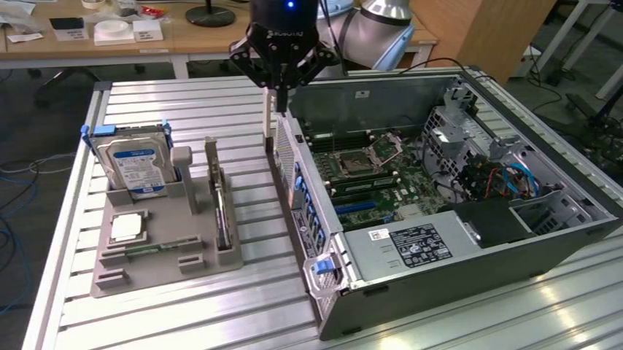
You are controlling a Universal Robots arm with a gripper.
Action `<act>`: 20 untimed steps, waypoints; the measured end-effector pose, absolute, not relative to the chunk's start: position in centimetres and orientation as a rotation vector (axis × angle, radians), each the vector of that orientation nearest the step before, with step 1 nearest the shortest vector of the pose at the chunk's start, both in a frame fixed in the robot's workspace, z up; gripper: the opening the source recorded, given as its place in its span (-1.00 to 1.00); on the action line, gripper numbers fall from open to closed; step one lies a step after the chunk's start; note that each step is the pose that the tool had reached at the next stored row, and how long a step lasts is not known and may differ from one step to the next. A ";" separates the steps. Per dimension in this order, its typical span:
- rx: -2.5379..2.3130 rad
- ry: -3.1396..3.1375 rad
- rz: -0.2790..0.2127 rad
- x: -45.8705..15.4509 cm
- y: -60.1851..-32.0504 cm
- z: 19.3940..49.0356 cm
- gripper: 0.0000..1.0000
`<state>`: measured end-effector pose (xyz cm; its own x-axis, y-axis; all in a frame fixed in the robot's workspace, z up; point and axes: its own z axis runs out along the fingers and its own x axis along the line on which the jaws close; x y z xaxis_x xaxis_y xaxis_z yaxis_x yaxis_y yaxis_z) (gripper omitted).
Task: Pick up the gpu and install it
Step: 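Reach for the gpu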
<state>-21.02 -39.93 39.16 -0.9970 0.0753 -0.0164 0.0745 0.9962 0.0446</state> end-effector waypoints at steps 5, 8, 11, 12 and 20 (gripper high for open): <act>0.117 3.121 0.069 -21.3 -39.9 39.2 -0.79; 0.117 3.121 0.069 -21.5 -39.9 39.2 -0.79; 0.117 3.121 0.069 -21.6 -40.0 39.2 -0.79; 0.117 3.121 0.069 -21.7 -40.0 39.2 -0.79; 0.117 3.122 0.069 -22.1 -40.0 39.1 -0.79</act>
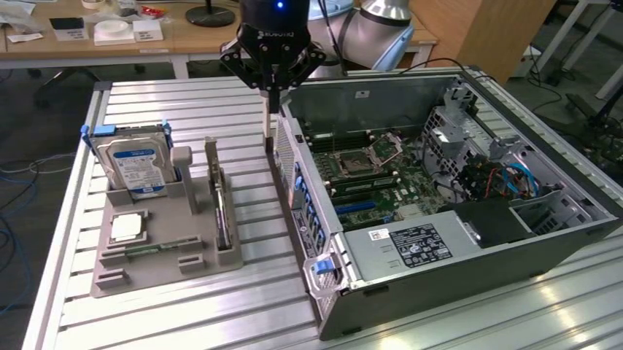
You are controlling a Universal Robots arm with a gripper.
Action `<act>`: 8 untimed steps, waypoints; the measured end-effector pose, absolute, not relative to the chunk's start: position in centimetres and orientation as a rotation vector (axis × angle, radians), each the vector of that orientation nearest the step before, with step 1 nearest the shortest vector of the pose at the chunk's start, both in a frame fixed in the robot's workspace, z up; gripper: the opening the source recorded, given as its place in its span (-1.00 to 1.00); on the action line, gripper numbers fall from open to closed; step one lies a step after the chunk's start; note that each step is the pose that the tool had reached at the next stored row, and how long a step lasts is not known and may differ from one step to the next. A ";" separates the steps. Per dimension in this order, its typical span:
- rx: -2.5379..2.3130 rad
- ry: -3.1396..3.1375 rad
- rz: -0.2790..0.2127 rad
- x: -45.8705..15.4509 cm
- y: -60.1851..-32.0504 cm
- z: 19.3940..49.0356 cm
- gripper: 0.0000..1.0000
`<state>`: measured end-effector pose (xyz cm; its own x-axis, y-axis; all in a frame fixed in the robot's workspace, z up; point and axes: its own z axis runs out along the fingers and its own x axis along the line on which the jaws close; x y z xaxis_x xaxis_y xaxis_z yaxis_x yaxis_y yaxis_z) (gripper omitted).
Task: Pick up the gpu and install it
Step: 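Reach for the gpu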
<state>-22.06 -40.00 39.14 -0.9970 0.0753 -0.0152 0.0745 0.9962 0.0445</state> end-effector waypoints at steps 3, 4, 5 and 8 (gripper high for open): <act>0.117 3.122 0.069 -22.2 -40.0 39.1 -0.79; 0.117 3.122 0.069 -22.2 -40.0 39.1 -0.79; 0.117 3.122 0.068 -22.3 -40.0 39.1 -0.79; 0.117 3.123 0.069 -22.4 -40.0 39.1 -0.79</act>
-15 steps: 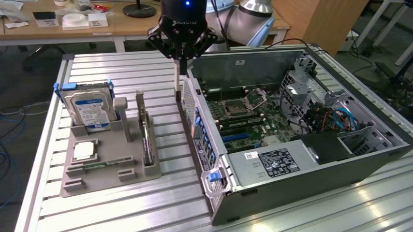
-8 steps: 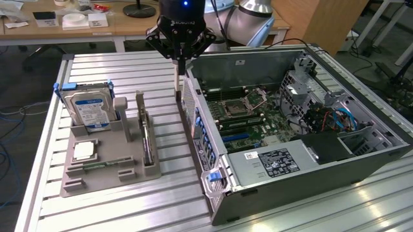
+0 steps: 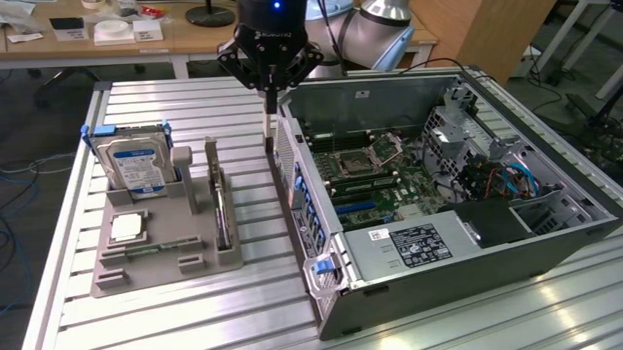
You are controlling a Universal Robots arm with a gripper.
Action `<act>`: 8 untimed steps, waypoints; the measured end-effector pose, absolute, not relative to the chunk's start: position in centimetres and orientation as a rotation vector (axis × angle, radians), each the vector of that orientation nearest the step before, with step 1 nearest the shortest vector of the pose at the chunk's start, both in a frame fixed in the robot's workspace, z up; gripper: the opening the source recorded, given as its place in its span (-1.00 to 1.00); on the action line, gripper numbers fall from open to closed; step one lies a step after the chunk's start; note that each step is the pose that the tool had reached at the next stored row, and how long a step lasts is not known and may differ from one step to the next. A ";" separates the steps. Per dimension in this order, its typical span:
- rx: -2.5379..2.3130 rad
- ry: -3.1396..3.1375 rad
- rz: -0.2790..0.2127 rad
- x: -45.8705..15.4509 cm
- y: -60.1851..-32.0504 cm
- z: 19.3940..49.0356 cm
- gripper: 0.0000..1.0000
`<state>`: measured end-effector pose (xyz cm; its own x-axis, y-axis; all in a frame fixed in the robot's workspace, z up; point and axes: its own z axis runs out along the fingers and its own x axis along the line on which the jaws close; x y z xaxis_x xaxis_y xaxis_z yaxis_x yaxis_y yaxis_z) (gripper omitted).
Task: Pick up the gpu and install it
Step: 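Reach for the gpu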
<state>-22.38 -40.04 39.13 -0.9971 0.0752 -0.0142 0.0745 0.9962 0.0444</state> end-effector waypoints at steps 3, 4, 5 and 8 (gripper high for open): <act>0.117 3.123 0.068 -22.5 -40.1 39.1 -0.79; 0.117 3.123 0.068 -22.5 -40.1 39.1 -0.79; 0.117 3.123 0.069 -22.6 -40.1 39.1 -0.79; 0.117 3.124 0.068 -22.7 -40.1 39.1 -0.79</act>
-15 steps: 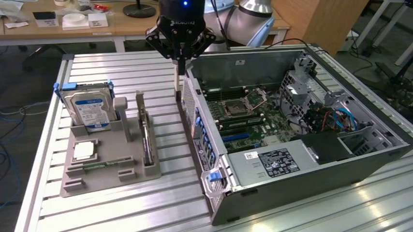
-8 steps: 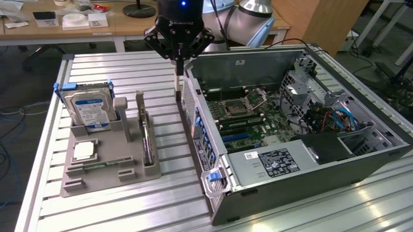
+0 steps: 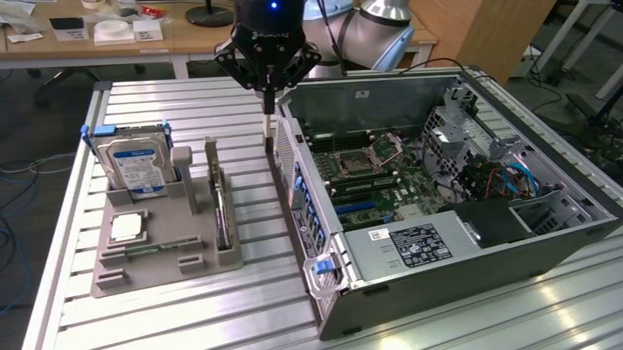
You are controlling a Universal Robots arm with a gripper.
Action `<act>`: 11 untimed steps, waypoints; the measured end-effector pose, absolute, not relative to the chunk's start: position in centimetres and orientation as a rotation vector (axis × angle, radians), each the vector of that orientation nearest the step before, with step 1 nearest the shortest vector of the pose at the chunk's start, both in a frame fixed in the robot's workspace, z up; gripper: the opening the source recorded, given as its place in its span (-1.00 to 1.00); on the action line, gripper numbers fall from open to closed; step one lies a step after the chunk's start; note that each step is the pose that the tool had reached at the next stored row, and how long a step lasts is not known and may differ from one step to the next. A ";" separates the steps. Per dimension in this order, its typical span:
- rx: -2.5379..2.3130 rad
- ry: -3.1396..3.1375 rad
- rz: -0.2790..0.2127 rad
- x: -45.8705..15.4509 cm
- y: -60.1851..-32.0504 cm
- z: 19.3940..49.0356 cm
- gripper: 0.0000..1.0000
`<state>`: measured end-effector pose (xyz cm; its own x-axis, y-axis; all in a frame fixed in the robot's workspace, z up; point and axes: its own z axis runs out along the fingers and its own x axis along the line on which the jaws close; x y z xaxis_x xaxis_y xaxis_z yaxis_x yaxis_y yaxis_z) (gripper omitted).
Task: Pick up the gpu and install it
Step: 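Reach for the gpu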
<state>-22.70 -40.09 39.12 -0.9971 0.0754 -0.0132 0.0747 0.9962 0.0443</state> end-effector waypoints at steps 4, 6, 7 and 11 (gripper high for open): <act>0.117 3.124 0.069 -22.9 -40.1 39.1 -0.79; 0.117 3.124 0.068 -23.0 -40.1 39.1 -0.79; 0.117 3.124 0.069 -23.0 -40.1 39.1 -0.79; 0.117 3.125 0.068 -23.2 -40.2 39.1 -0.79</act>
<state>-23.23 -40.15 39.11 -0.9971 0.0753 -0.0125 0.0747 0.9962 0.0443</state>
